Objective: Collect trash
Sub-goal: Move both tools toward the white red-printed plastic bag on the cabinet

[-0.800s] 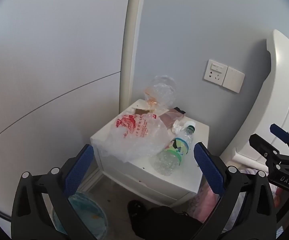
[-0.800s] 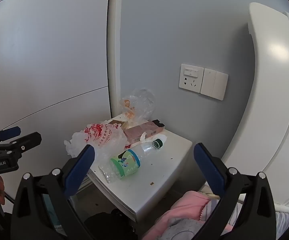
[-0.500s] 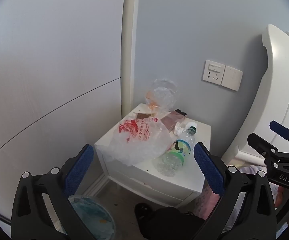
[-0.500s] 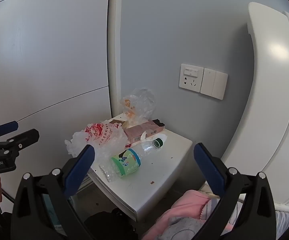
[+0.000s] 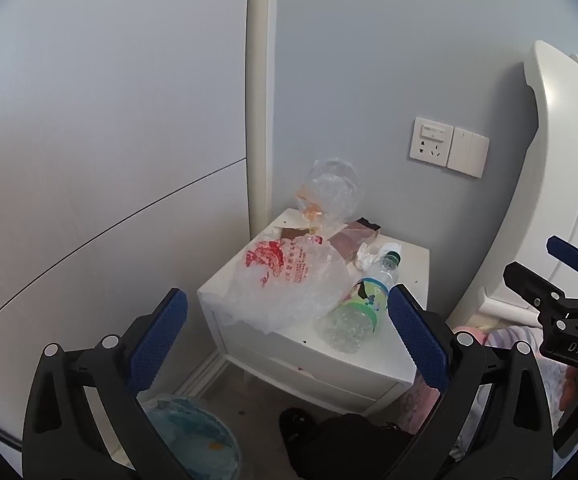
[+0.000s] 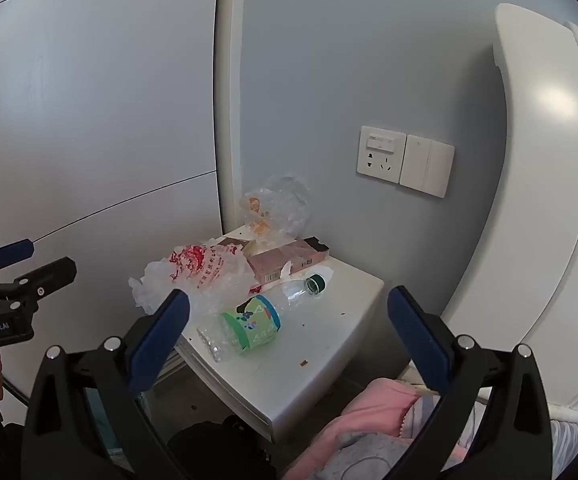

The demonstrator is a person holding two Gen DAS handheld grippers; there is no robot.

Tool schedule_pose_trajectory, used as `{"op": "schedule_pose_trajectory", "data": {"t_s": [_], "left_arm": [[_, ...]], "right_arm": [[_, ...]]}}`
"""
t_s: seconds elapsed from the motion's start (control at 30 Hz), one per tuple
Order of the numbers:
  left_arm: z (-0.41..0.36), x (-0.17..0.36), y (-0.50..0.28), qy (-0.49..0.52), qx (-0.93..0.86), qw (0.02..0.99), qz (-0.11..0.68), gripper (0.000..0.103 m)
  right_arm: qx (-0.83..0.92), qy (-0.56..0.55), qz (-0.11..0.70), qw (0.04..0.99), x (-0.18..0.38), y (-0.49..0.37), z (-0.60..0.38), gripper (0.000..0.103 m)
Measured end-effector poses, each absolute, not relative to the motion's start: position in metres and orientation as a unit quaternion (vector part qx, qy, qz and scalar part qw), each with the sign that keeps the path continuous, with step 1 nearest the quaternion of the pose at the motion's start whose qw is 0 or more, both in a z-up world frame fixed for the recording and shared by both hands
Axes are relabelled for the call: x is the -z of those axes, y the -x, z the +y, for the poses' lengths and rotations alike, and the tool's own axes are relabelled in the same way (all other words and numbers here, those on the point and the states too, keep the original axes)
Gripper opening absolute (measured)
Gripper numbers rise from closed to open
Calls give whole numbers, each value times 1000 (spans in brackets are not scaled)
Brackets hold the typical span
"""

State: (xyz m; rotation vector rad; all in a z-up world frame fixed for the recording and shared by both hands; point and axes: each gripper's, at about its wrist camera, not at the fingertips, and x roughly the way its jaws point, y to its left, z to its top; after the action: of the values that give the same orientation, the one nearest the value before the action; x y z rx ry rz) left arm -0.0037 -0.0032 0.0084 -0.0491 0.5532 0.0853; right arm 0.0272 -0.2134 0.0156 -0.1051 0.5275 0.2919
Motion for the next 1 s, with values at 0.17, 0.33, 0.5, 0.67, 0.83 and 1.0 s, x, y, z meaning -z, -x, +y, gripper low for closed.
{"op": "schedule_pose_trajectory", "data": {"t_s": [0.17, 0.33, 0.5, 0.67, 0.83, 1.0], "left_arm": [[-5, -4, 5, 24, -42, 960, 275, 97], [-7, 4, 3, 6, -43, 959, 281, 97], [-6, 8, 2, 6, -35, 958, 285, 97], [-7, 11, 3, 3, -28, 956, 293, 97], [-7, 12, 1, -3, -26, 955, 296, 97], [-7, 14, -1, -8, -23, 954, 299, 97]], "right_arm": [[-148, 54, 259, 953, -15, -28, -214, 97], [-162, 50, 270, 948, -11, -29, -216, 97], [-174, 49, 268, 946, -8, -28, -218, 97], [-186, 40, 277, 942, -7, -30, -220, 97], [-195, 37, 281, 939, -5, -32, -221, 97], [-207, 37, 281, 937, -3, -33, -221, 97]]}}
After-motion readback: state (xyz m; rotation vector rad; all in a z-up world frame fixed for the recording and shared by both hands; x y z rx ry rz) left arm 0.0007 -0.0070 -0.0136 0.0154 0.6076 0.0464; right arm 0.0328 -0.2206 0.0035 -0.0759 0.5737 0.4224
